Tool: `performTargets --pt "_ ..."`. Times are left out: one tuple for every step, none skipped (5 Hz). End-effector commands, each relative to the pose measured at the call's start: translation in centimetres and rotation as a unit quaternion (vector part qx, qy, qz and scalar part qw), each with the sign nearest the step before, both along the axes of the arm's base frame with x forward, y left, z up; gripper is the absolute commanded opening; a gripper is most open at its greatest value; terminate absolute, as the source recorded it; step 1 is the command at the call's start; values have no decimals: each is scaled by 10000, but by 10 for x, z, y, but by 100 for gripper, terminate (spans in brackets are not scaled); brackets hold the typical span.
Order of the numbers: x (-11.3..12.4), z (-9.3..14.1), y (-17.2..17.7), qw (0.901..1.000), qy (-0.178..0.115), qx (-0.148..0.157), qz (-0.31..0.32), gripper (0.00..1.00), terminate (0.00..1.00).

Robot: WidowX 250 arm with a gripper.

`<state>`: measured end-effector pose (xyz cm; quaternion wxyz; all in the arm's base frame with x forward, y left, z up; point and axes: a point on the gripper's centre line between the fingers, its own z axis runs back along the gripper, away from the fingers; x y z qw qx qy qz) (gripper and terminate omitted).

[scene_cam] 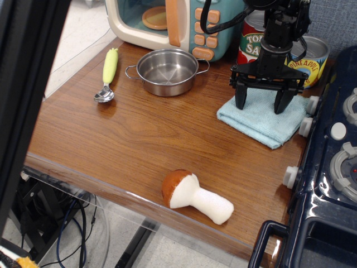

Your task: Move the cloth next to the cans

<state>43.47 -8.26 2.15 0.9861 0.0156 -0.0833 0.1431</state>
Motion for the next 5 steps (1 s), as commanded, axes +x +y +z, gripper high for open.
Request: performTargets --pt "0 35 -5 9994 -339 -53 36 100 0" --pt "-7 55 5 9987 -375 -198 283 100 0" --pt "-17 74 16 9960 -612 -456 453 100 0" --pt "-26 90 22 9940 -753 -515 604 100 0" --pt "-37 97 27 9936 -821 -530 575 100 0"
